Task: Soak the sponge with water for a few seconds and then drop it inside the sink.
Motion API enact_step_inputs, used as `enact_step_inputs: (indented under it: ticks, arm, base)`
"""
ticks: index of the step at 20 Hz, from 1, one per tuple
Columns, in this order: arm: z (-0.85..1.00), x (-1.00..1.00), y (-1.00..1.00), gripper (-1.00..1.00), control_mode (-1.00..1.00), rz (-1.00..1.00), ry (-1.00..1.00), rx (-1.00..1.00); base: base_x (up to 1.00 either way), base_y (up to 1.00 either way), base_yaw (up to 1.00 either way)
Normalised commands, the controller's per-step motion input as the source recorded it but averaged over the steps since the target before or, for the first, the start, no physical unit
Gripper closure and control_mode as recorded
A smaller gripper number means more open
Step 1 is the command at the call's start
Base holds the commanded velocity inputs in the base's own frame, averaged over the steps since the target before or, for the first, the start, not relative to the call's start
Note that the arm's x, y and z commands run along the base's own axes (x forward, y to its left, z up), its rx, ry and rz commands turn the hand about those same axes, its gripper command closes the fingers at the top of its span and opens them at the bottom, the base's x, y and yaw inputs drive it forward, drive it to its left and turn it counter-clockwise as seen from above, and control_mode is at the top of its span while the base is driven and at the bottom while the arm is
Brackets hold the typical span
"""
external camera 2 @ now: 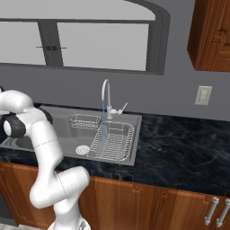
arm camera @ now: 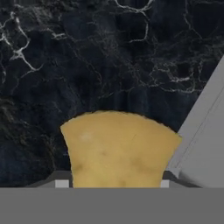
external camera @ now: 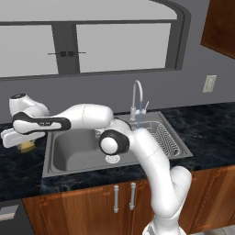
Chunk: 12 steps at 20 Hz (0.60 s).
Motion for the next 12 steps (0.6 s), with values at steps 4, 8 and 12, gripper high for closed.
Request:
enact_step_inputs:
  ticks: [4, 8, 12]
  arm:
    - [0.05, -0.29, -0.69, 1.0, -1.0, 0.0, -0.12, 0.14]
    - [0.39, -0.16, -0.9, 1.0, -1.0, 0.0, -0.17, 0.14]
    - [0.47, -0.18, -1.0, 1.0, -1.0, 0.0, -0.19, 0.16]
  base:
    - [0.0, 0.0, 0.0]
    - [0.0, 0.0, 0.0]
    - [0.0, 0.0, 0.0]
